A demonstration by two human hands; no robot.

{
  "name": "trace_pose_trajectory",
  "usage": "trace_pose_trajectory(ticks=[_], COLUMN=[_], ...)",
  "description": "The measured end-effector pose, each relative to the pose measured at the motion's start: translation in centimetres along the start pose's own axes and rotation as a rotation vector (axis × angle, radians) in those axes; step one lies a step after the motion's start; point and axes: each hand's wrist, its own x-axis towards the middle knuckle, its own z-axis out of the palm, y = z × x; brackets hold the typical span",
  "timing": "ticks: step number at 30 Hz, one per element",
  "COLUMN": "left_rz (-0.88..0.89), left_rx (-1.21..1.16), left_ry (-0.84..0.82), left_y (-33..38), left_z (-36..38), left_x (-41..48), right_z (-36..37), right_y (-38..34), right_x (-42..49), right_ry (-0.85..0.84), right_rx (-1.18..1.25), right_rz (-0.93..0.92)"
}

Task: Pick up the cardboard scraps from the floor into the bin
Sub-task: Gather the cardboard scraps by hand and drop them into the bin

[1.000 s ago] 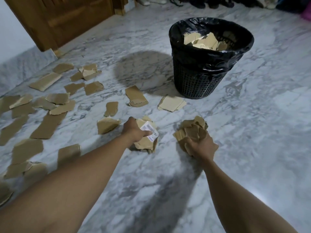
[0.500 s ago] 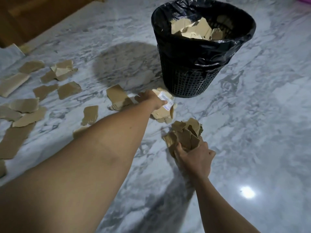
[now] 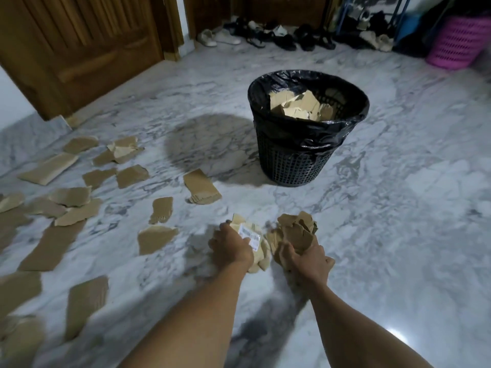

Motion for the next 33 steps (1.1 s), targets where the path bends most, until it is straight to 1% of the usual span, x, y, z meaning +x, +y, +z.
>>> trace_pose_trajectory(ticks=[2,4,7,11,15,17,18,19,20,21,23,24,25,27,30,31,33], left_rz=[-0.037,-0.074,-0.05,0.104,0.287,0.334,0.347,0.37,0.413,0.466,0.511,0.504,0.486,0.437,0.387,0.376,0.369], left_rx=[-0.046,-0.121,-0.21,-0.252,-0.33,-0.437,-0.514,-0.59,-0.652,-0.702,-0.743,-0.747,-0.757,-0.772,-0.699,-0.678,-0.633], left_ry=[-0.023,-0.053,-0.044,0.022,0.171,0.213,0.205,0.159,0.074,-0.044,-0.289,-0.374,-0.428,-0.443,-0.359,-0.338,-0.308], left_y=[-1.7,-1.8,0.8,6.9,13.9,18.0,20.2,22.4,24.3,25.9,27.9,28.4,28.5,27.7,25.9,25.3,24.0], left_z=[-0.1,-0.7,-3.1,-8.6,-14.3,-16.5,-17.4,-18.1,-18.7,-19.0,-19.3,-19.4,-19.3,-18.8,-17.1,-16.6,-15.8], left_x=[-1.9,-3.0,-4.2,-4.2,-3.6,-3.8,-4.0,-4.1,-4.4,-4.7,-5.0,-4.8,-4.4,-3.8,-3.0,-2.8,-2.3], right_z=[-0.7,-1.3,-2.6,-6.7,-13.8,-16.9,-18.5,-19.6,-20.6,-21.4,-22.3,-22.3,-22.0,-20.5,-18.3,-17.8,-17.2], right_y=[-0.7,-0.5,-2.5,-9.7,-18.4,-22.2,-23.8,-25.3,-26.5,-27.3,-27.9,-27.5,-26.9,-25.2,-23.1,-22.7,-22.7], right_x=[0.2,0.1,-1.9,-2.7,-0.2,2.2,3.1,4.3,5.3,6.1,7.2,7.9,8.7,10.2,10.8,10.7,10.4], right_ry=[-0.098,-0.144,-0.106,-0.049,0.049,0.115,0.138,0.144,0.116,0.046,-0.183,-0.271,-0.301,-0.254,-0.249,-0.235,-0.131], right_rx=[0.026,0.161,0.265,0.359,0.234,0.177,0.127,0.077,0.068,0.104,0.282,0.354,0.362,0.329,0.342,0.337,0.228], right_rz=[0.031,0.013,-0.125,-0.288,-0.468,-0.472,-0.46,-0.452,-0.46,-0.461,-0.4,-0.365,-0.359,-0.335,-0.254,-0.25,-0.314])
